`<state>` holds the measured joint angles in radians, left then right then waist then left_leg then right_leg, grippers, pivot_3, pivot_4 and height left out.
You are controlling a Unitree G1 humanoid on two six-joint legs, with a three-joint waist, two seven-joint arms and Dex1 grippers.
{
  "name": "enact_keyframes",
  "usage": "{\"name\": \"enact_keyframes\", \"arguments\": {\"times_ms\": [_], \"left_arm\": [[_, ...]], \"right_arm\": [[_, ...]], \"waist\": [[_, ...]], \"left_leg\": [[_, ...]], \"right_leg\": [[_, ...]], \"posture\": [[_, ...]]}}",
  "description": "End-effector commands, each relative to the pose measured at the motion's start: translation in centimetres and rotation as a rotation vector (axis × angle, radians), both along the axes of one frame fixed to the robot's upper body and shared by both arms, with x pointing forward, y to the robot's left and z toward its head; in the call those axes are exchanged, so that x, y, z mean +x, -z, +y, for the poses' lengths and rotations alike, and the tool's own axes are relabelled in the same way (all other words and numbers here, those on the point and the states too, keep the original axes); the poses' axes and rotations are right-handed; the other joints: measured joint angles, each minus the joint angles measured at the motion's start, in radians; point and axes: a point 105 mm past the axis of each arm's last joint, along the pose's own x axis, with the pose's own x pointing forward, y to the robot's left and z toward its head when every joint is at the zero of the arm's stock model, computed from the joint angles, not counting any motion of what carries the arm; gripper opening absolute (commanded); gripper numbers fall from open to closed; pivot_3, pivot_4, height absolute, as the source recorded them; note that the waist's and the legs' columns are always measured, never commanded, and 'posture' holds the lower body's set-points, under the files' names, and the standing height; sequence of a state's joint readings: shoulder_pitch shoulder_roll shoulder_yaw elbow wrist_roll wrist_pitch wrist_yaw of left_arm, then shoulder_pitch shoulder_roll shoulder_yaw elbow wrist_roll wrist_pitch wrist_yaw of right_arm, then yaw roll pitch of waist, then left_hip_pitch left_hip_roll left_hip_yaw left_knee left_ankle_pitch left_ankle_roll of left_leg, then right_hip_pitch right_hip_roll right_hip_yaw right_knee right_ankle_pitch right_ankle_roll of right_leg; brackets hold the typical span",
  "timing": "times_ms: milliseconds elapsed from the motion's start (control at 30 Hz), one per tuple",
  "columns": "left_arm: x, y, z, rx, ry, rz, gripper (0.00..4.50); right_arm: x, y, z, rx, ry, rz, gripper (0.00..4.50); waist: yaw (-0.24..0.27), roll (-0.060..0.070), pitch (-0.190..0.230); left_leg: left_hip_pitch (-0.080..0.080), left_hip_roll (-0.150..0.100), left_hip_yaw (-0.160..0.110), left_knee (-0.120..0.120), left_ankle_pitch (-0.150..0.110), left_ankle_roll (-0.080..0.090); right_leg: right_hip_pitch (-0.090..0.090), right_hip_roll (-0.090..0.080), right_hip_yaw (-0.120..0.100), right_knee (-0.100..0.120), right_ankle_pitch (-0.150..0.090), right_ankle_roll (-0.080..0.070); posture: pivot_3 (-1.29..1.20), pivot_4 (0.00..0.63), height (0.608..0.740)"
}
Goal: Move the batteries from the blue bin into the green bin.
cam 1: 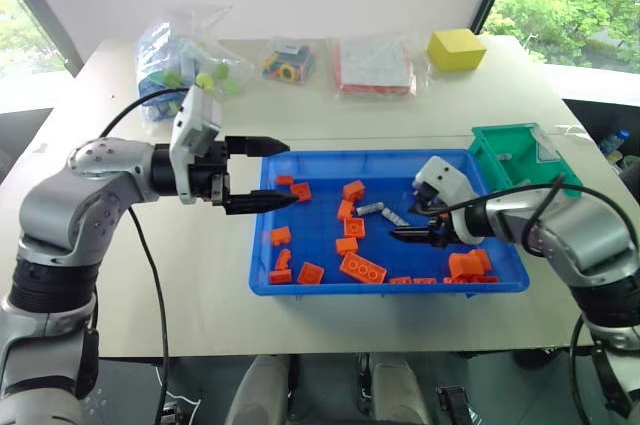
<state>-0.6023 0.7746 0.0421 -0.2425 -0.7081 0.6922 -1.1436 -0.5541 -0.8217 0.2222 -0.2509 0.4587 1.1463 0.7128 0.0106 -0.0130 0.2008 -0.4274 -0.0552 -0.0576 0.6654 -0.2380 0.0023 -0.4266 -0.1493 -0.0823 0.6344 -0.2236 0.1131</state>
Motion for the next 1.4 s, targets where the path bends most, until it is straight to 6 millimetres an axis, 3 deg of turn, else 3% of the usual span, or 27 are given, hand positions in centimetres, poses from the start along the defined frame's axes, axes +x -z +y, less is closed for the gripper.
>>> {"name": "enact_keyframes", "arguments": {"times_ms": [33, 100, 267, 300, 400, 500, 633, 733, 833, 967, 1067, 1133, 1267, 1400], "left_arm": [[-0.4, -1.1, -0.1, -0.006, 0.004, -0.05, 4.5], [-0.4, -1.1, -0.1, -0.008, 0.002, -0.051, 4.5], [-0.3, -1.2, -0.1, -0.01, -0.001, -0.054, 4.5], [-0.3, -1.2, -0.1, -0.011, -0.001, -0.054, 4.5], [-0.3, -1.2, -0.1, -0.01, 0.0, -0.053, 4.5], [-0.2, -1.2, -0.1, -0.01, 0.001, -0.052, 4.5], [-0.1, -1.1, -0.2, -0.012, 0.007, -0.053, 4.5], [0.0, -1.1, -0.4, -0.017, 0.012, -0.056, 4.5], [0.1, -1.2, -0.6, -0.022, 0.018, -0.058, 4.5], [0.2, -1.3, -0.7, -0.027, 0.022, -0.062, 4.5], [0.2, -1.4, -0.7, -0.028, 0.022, -0.065, 4.5], [0.2, -1.4, -0.7, -0.029, 0.021, -0.067, 4.5], [0.2, -1.4, -0.5, -0.027, 0.015, -0.067, 4.5], [0.3, -1.4, -0.5, -0.024, 0.01, -0.068, 4.5]], "right_arm": [[0.9, -0.6, 0.2, 0.008, 0.009, -0.05, 3.26], [0.9, -0.4, 0.3, 0.016, 0.008, -0.046, 2.64], [0.2, -1.0, 0.7, 0.022, -0.006, -0.052, 0.2], [0.2, -2.0, 0.5, 0.031, 0.0, -0.069, 0.04], [0.3, -4.6, -0.2, 0.053, 0.019, -0.112, 0.04], [1.4, -9.0, -2.9, 0.087, 0.127, -0.206, 0.04], [2.6, -12.7, -8.7, 0.02, 0.306, -0.316, 0.04], [3.0, -12.8, -12.5, -0.051, 0.414, -0.337, 0.04], [3.1, -11.5, -14.7, -0.105, 0.467, -0.321, 0.04], [3.6, -9.7, -16.5, -0.133, 0.548, -0.309, 1.9], [4.2, -10.1, -14.9, -0.074, 0.49, -0.333, 3.34], [4.5, -11.1, -12.8, -0.01, 0.403, -0.369, 3.34], [3.7, -12.2, -6.4, 0.053, 0.09, -0.411, 3.34], [2.6, -10.8, -1.3, 0.026, -0.203, -0.398, 3.34]], "waist": [[0.0, 0.0, 0.0], [0.0, 0.0, 0.0], [0.001, 0.0, 0.0], [0.001, 0.0, 0.0], [0.001, 0.0, 0.0], [0.001, 0.0, 0.0], [0.004, 0.0, 0.0], [0.003, 0.0, 0.0], [-0.002, 0.0, 0.0], [-0.01, 0.0, 0.0], [-0.013, 0.0, 0.0], [-0.021, 0.0, 0.0], [-0.026, 0.001, 0.0], [-0.023, 0.0, 0.0]], "left_leg": [[0.0, 0.0, 0.0, 0.0, 0.0, 0.0], [0.0, 0.0, 0.0, 0.0, 0.0, 0.0], [0.0, 0.0, 0.0, 0.0, 0.0, 0.0], [0.0, 0.0, 0.0, 0.0, 0.0, 0.0], [0.0, 0.0, 0.0, 0.0, 0.0, 0.0], [0.0, 0.0, 0.0, 0.0, 0.0, 0.0], [0.0, 0.0, 0.0, 0.0, 0.0, 0.0], [-0.001, -0.001, 0.001, 0.0, 0.0, 0.0], [-0.001, -0.001, 0.002, 0.0, 0.0, 0.0], [0.0, 0.0, 0.003, 0.0, 0.0, 0.0], [0.0, 0.0, 0.002, 0.0, 0.0, 0.0], [0.0, 0.0, 0.002, 0.0, 0.0, 0.0], [0.0, 0.0, 0.002, 0.0, 0.0, 0.0], [0.0, 0.0, 0.001, 0.0, 0.0, 0.0]], "right_leg": [[0.0, 0.0, 0.0, 0.0, 0.0, 0.0], [0.0, 0.0, 0.0, 0.0, 0.0, 0.0], [0.0, 0.0, 0.0, 0.0, 0.0, 0.0], [0.0, 0.0, 0.0, 0.0, 0.0, 0.0], [0.0, 0.0, 0.0, 0.0, 0.0, 0.0], [0.0, 0.0, 0.0, 0.0, 0.0, 0.0], [0.0, 0.0, 0.0, 0.0, 0.0, 0.0], [0.001, 0.0, 0.0, -0.002, 0.0, 0.0], [0.001, -0.001, 0.0, -0.002, 0.0, 0.0], [0.0, -0.001, 0.0, 0.0, 0.0, 0.0], [0.0, 0.0, 0.0, 0.001, 0.0, 0.0], [0.0, 0.0, 0.0, 0.001, 0.0, 0.0], [0.0, 0.0, 0.0, 0.001, 0.0, 0.0], [0.0, 0.0, 0.0, 0.001, 0.0, 0.0]], "posture": [[0.0, 0.15, 0.692], [0.0, 0.15, 0.692], [0.0, 0.15, 0.692], [0.0, 0.15, 0.692], [0.0, 0.15, 0.692], [0.0, 0.15, 0.692], [0.0, 0.15, 0.692], [0.0, 0.15, 0.692], [0.0, 0.15, 0.692], [0.0, 0.15, 0.692], [0.0, 0.15, 0.692], [0.0, 0.15, 0.692], [0.0, 0.15, 0.692], [0.0, 0.15, 0.692]]}}
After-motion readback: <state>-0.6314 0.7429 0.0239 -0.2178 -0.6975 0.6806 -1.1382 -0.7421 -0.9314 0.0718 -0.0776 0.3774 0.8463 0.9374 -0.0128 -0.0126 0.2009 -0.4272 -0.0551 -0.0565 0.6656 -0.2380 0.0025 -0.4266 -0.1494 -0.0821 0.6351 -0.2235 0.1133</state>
